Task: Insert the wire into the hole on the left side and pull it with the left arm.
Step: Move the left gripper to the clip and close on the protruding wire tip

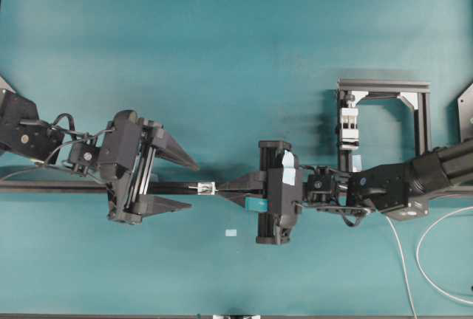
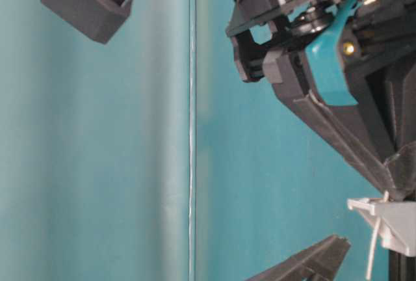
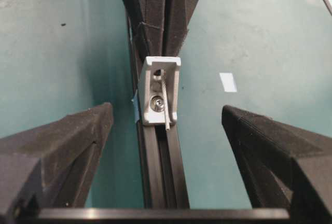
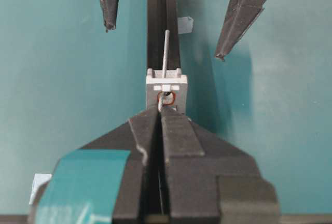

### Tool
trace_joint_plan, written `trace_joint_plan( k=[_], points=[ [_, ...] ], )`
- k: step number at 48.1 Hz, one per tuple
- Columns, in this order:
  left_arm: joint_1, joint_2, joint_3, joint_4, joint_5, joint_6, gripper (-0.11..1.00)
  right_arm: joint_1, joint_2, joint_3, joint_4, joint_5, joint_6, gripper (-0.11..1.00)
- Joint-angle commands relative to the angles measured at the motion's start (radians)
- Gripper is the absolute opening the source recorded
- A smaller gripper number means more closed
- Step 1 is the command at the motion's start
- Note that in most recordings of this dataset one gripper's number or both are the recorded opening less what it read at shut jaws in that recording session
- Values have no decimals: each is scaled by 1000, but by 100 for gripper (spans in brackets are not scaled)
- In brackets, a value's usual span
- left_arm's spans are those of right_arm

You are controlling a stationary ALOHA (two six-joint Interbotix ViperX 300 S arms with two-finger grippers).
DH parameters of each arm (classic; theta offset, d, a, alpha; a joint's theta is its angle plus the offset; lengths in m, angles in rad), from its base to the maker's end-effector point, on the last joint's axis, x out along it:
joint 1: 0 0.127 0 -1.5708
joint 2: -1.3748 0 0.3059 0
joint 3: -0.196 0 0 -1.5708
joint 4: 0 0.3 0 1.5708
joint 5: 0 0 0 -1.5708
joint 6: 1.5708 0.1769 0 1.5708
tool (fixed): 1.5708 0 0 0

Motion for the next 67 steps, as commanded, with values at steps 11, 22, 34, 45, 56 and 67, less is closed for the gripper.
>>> trace_joint_plan(
  k=[11, 22, 34, 45, 56, 67],
  points=[
    [-9, -23, -20, 5, -3, -28, 14, 3, -21, 0, -2, 8, -2, 3],
    [-15, -25, -18, 6, -2, -37, -10, 3, -21, 0, -2, 8, -2, 3],
    [-14, -25, -15, 5, -2, -75, -10, 5, -21, 0, -2, 8, -2, 3],
    [-12, -25, -18, 5, 17, -75, -10, 6, -23, 0, -2, 15, 0, 3],
    [-12, -25, -18, 6, 20, -75, -10, 6, -29, 0, -2, 11, 3, 3],
    [-12, -25, -17, 6, 20, -74, -10, 6, -32, 0, -2, 11, -3, 49]
  ],
)
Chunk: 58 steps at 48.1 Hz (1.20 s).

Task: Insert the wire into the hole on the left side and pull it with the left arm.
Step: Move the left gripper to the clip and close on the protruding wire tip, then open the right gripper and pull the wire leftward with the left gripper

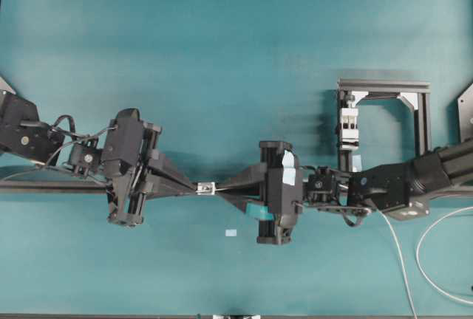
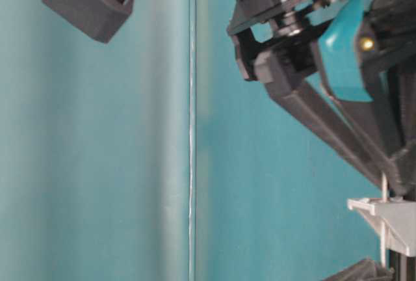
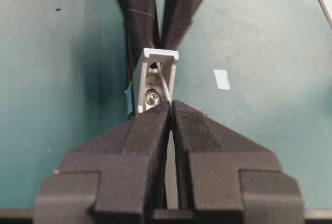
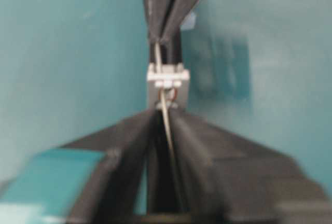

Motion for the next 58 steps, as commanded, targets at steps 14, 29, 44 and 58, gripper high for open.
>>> trace_joint_plan(
  k=[14, 29, 44, 58],
  points=[
    [-5, -55, 12, 3, 20, 3, -10, 6, -54, 17, 0, 8, -3, 88],
    [-5, -167, 81, 3, 101, 3, -10, 11, -103, 72, 0, 9, 0, 88],
    [-34, -288, 199, 2, 141, -3, -10, 11, -120, 94, 0, 9, 0, 88],
    [-60, -437, 265, 3, 272, -14, -10, 11, -126, 97, 0, 9, -2, 87]
  ],
)
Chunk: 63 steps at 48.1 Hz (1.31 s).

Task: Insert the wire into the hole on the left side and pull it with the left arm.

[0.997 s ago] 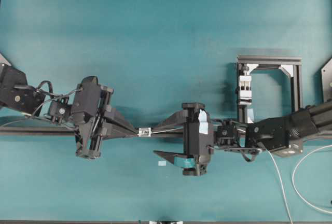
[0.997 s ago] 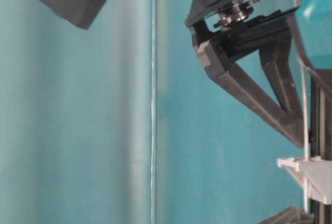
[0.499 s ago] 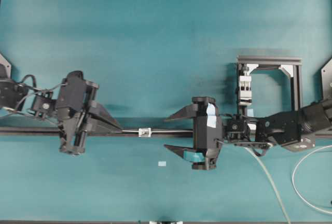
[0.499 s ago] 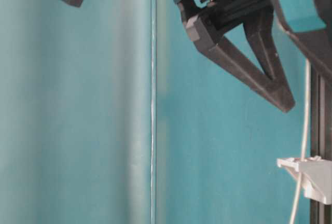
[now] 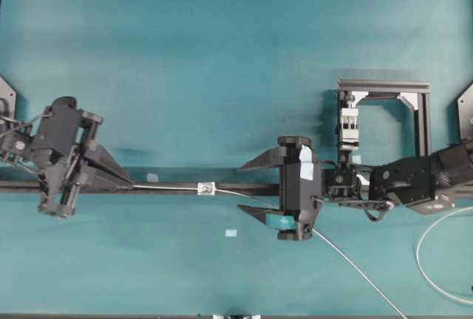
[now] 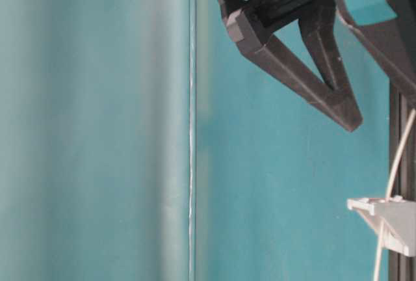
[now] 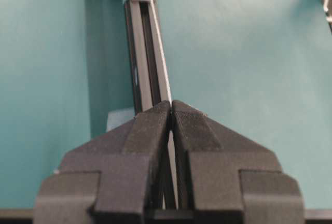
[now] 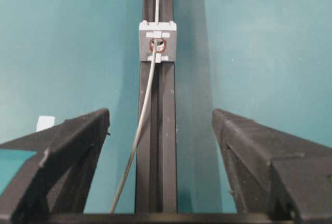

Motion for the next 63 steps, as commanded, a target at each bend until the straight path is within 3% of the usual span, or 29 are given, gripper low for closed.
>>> trace_joint_plan(
  k=[1, 11, 22, 39, 47, 56, 63],
  points=[
    [-6, -57, 8, 2, 43, 0, -10, 3, -35, -6, -2, -5, 0, 87],
    [-6, -118, 28, 2, 86, -11, -10, 2, -35, -9, -2, -5, 0, 87],
    [-2, -115, 38, 3, 100, -94, -10, 3, -35, -9, -2, -8, 0, 87],
    [31, -123, 44, 3, 92, -97, -9, 2, -35, -9, -2, -9, 0, 87],
    [37, -124, 48, 3, 83, -94, 10, 2, -35, -9, -2, -9, 0, 87],
    [43, -124, 49, 3, 83, -91, 59, 3, -35, -6, -2, -11, 0, 87],
    [74, -130, 51, 6, 81, -84, 61, 0, -43, -3, -2, -9, -8, 87]
  ],
)
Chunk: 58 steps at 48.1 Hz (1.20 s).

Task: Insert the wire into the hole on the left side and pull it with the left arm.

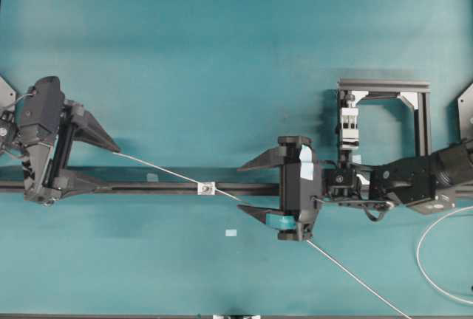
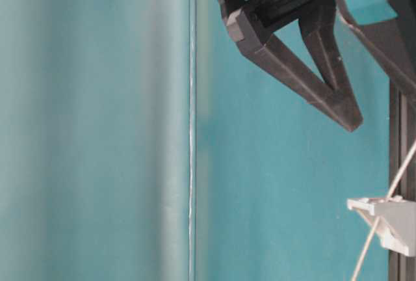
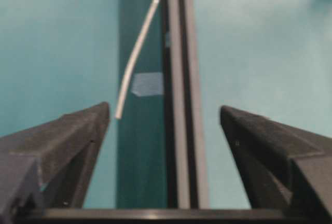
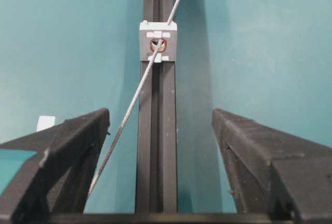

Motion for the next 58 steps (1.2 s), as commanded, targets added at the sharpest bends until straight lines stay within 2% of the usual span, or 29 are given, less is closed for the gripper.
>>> trace_joint_plan(
  k=[1, 20, 32, 49, 58],
  points=[
    [29, -14, -6, 8, -8, 5, 61, -2, -48, -2, -2, -8, -5, 87],
    [141, -144, 28, 11, -9, 117, 61, -48, -143, 98, -2, -77, -6, 87],
    [204, -262, 78, 11, -6, 129, 61, -77, -189, 141, -2, -86, -11, 87],
    [267, -442, 104, 12, 52, 156, 61, -124, -244, 166, -2, -86, -107, 87],
    [293, -483, 101, 11, 92, 183, 61, -152, -264, 175, -2, -86, -130, 87]
  ],
)
